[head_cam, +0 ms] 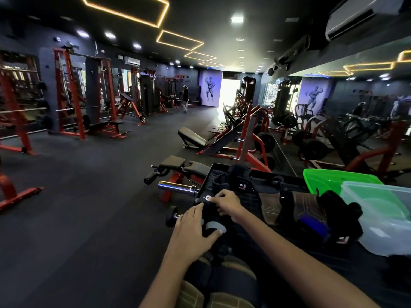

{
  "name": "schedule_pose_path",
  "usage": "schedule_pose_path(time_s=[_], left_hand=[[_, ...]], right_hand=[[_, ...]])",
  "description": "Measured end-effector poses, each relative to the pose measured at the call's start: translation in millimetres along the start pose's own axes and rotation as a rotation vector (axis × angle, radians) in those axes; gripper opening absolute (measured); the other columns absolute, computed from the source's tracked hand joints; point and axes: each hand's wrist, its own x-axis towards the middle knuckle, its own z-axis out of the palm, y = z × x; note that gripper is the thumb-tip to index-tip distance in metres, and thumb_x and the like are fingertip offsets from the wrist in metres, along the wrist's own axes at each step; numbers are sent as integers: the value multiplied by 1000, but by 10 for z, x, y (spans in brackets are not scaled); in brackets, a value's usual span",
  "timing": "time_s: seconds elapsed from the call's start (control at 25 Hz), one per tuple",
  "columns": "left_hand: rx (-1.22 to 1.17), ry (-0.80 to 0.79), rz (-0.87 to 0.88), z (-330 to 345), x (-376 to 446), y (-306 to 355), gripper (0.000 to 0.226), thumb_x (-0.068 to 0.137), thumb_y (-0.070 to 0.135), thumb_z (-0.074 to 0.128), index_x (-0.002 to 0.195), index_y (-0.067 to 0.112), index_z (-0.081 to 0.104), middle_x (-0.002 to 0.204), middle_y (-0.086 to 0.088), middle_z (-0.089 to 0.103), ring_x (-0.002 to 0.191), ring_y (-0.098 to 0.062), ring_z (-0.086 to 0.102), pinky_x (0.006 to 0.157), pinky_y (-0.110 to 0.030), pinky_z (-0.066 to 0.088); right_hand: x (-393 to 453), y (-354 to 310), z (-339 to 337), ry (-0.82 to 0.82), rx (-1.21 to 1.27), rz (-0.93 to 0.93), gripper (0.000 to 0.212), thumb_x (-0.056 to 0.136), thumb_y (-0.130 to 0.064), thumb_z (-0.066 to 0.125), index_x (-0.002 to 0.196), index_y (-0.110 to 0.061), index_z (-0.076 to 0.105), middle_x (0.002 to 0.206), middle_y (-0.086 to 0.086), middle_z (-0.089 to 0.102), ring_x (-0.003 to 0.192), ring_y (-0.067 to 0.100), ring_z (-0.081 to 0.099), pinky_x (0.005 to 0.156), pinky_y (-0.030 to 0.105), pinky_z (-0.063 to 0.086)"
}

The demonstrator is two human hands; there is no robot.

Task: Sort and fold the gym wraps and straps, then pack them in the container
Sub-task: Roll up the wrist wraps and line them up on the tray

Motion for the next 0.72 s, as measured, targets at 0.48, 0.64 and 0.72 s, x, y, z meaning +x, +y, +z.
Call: schedule_pose_path(time_s=[0.48, 0.64, 0.72], left_hand=[[246, -86, 72, -187, 46, 218, 76, 87, 48, 56, 145, 12, 23, 149, -4, 33, 135, -19, 33, 113, -35, 21], [176, -34, 293, -44, 52, 950, 56, 88, 43, 56, 133, 13, 43, 137, 0, 46, 127, -18, 42, 106, -30, 28], [127, -59, 382, 152, 45, 1297, 48, 87, 44, 57, 125, 14, 50, 129, 1, 51, 121, -20, 47, 101, -30, 34]], right_hand=[[-962, 302, -834, -96, -459, -343, 39, 83, -33, 68, 109, -11, 49, 99, 4, 53, 85, 17, 51, 74, 24, 37], [-1280, 614, -1626, 69, -527, -384, 31, 81, -28, 71, 101, -14, 51, 100, 4, 54, 76, 15, 52, 66, 18, 35], [-1412, 765, -1971, 124, -551, -349, 28, 80, -26, 71, 96, -16, 51, 99, 4, 55, 68, 12, 51, 57, 12, 34]])
